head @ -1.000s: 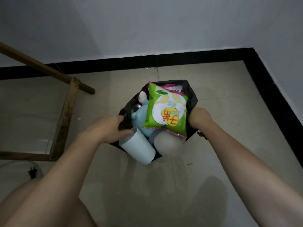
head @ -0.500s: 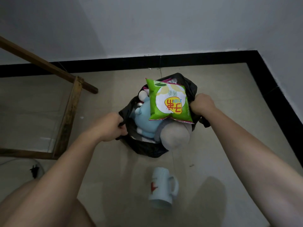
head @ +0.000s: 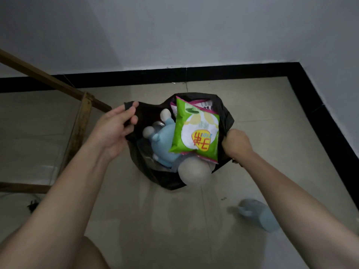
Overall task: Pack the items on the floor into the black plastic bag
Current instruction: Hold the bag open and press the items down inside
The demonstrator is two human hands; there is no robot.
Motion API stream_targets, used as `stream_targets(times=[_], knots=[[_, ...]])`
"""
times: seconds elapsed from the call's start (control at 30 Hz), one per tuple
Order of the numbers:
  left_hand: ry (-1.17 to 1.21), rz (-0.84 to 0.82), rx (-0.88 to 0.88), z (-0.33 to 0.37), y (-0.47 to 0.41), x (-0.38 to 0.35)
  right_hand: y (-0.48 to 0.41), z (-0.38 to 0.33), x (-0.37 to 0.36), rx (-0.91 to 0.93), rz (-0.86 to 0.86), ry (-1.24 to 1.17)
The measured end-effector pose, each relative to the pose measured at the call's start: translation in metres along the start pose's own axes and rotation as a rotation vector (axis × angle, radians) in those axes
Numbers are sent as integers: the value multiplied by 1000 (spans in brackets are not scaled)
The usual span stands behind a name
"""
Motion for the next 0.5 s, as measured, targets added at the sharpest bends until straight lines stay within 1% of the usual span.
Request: stream_targets(times=[0.07, 0.13, 0.23, 0.3, 0.4, 0.5], knots=[[98, -72, -56, 13, 0, -8, 1, 1, 27, 7, 24, 42], [199, -119, -136, 32, 3, -8, 5, 5, 59, 21, 67, 18], [264, -81, -231, 45, 3, 1, 12, 17, 91, 55, 119, -116], [243, -44, -202, 37, -1, 2, 13, 23, 89, 44, 99, -179], [239, -35, -91, 16, -7, -8, 6, 35, 59, -30, -20, -82], [254, -53, -99, 10, -10, -21, 2, 50, 37, -62, -16, -154]])
Point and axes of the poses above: each hand's wrist, its own y-axis away from the middle knuckle, its own x-axis out of the back of the hand, z = x × y, the point moved 3 cm from there along -y, towards the middle knuckle, and after that the axes turned 15 degrees about -z, right-handed, at the moved point
